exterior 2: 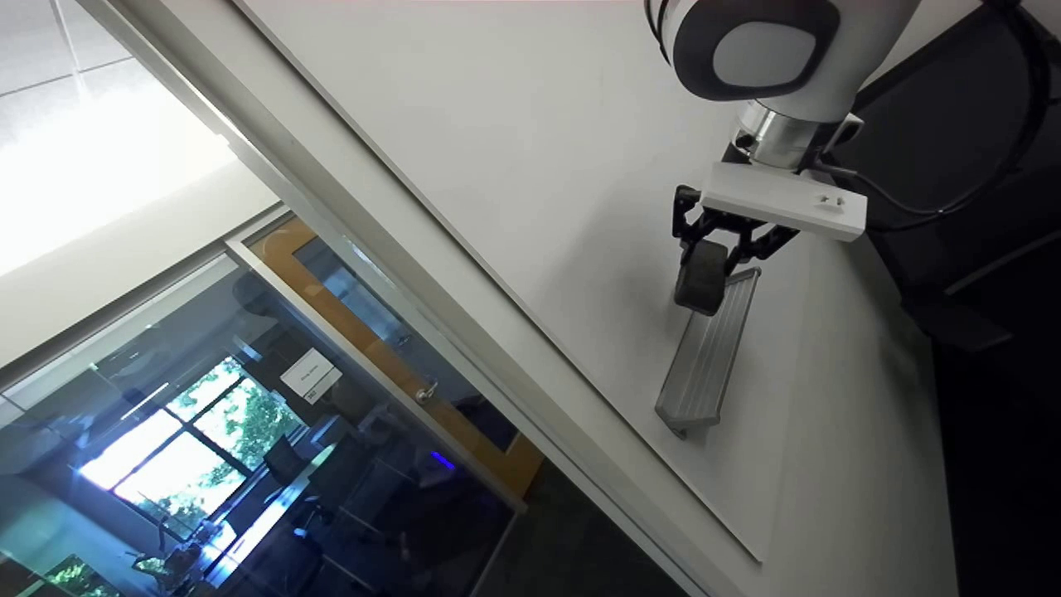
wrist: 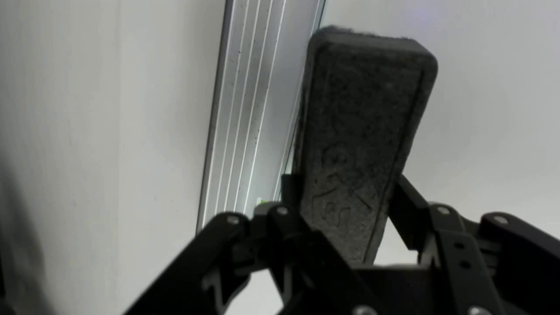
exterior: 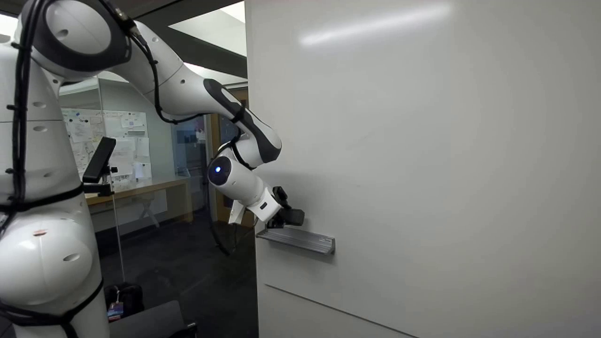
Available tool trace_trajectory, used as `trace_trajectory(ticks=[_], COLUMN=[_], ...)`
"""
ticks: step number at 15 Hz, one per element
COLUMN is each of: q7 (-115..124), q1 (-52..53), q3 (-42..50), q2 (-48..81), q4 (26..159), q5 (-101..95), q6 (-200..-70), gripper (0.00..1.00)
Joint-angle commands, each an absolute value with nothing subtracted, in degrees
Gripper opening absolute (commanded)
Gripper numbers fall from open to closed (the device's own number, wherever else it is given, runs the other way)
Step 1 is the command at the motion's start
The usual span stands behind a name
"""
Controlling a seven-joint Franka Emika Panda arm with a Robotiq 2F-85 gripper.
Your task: Use the duster to clean the whiteboard
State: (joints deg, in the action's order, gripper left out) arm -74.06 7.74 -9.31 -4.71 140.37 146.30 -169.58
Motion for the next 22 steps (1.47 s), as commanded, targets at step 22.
trace_trajectory(ticks=[22], q7=[-75.0], q1=[6.6], q3=[-7.3], q2=[6.5], q4=[132.2], q5=[149.2], q6=[-170.5], gripper=[0.29])
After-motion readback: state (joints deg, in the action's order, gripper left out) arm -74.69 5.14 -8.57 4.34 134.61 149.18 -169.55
